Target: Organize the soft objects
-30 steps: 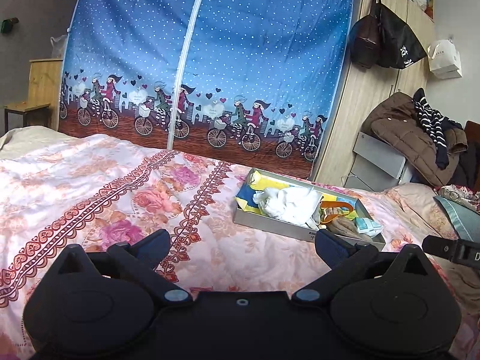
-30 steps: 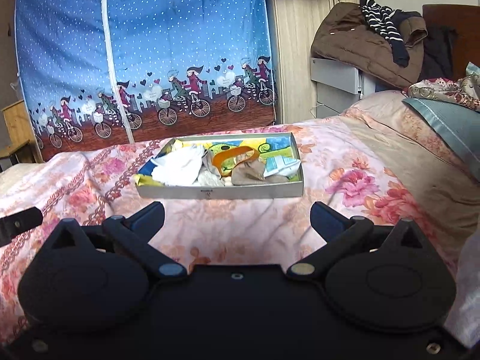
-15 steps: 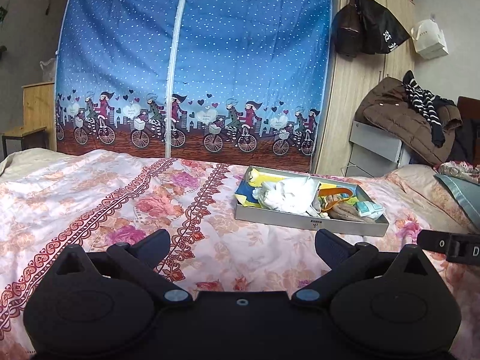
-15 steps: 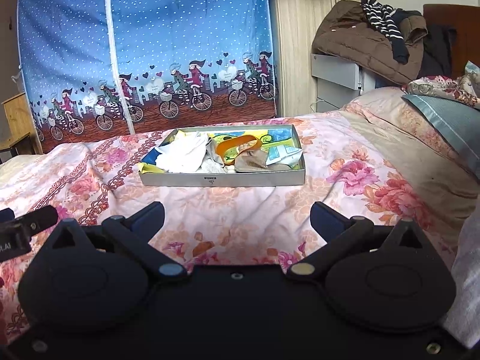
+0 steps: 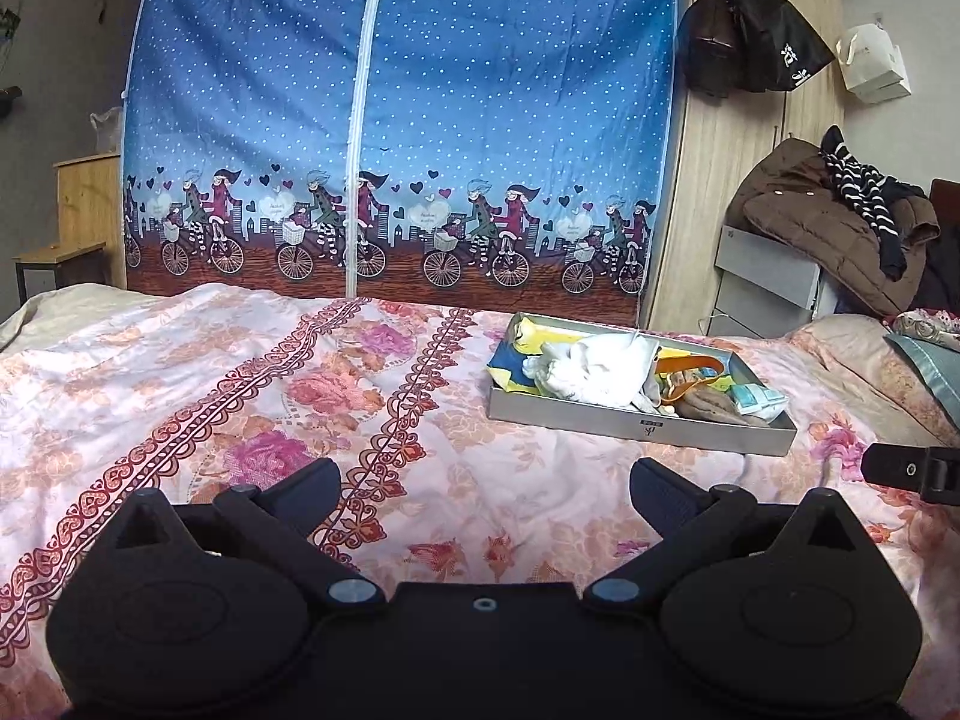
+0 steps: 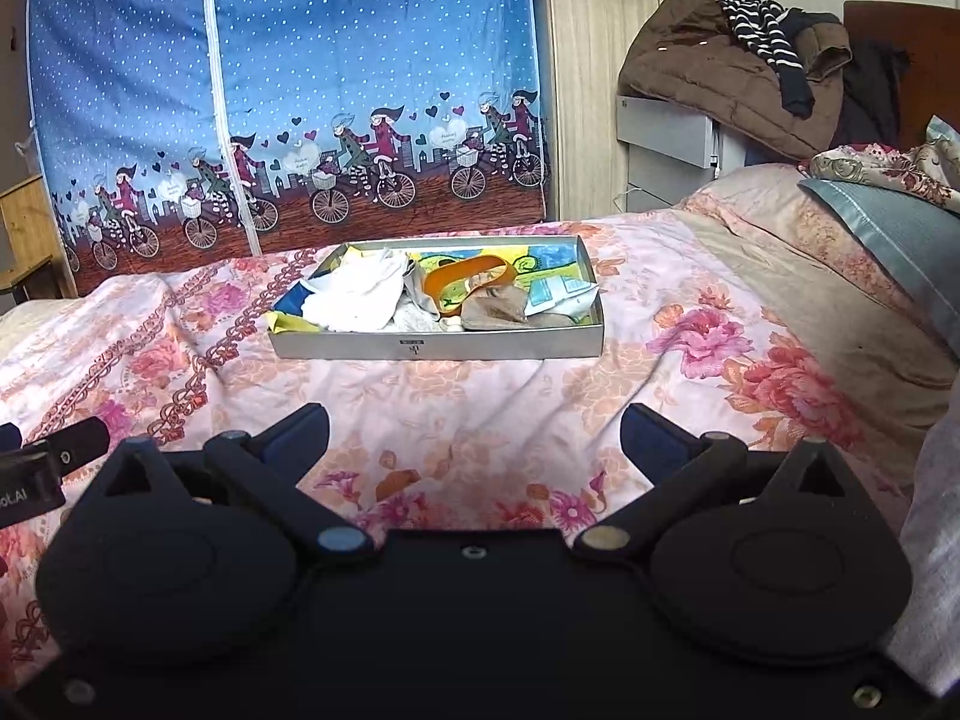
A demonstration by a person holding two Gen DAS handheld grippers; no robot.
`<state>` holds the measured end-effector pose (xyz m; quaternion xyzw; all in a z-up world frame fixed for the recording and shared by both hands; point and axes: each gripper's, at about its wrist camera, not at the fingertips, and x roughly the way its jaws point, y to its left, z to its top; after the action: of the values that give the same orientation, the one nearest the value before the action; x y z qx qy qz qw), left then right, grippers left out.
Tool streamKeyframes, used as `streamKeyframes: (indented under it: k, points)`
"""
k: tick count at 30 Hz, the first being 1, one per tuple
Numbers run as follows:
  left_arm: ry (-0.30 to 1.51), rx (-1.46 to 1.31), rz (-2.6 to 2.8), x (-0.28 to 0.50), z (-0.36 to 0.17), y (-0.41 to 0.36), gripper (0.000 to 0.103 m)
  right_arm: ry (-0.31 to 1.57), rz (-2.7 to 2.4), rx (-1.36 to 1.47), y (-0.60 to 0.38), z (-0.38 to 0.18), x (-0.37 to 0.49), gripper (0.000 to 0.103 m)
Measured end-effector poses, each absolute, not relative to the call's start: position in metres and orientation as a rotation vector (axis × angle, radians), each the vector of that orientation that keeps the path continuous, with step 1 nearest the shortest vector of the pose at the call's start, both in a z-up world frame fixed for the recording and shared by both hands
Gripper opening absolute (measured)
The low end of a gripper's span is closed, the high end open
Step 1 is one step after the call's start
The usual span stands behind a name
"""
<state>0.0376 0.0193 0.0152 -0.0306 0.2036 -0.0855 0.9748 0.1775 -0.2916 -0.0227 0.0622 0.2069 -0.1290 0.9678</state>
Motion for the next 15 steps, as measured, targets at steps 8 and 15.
streamKeyframes:
  k: [8, 15]
  points:
    - [0.435, -0.054, -0.152, 0.0421, 0.0068, 0.0178, 0.102, 0.438, -0.228, 0.098, -0.288, -0.025, 0.1808, 0.103]
    - [0.428, -0.042, -0.143, 0.0409, 0.0066, 0.0171, 0.102, 0.454, -0.24, 0.082, -0.2854, -0.0247, 0.1814, 0.103]
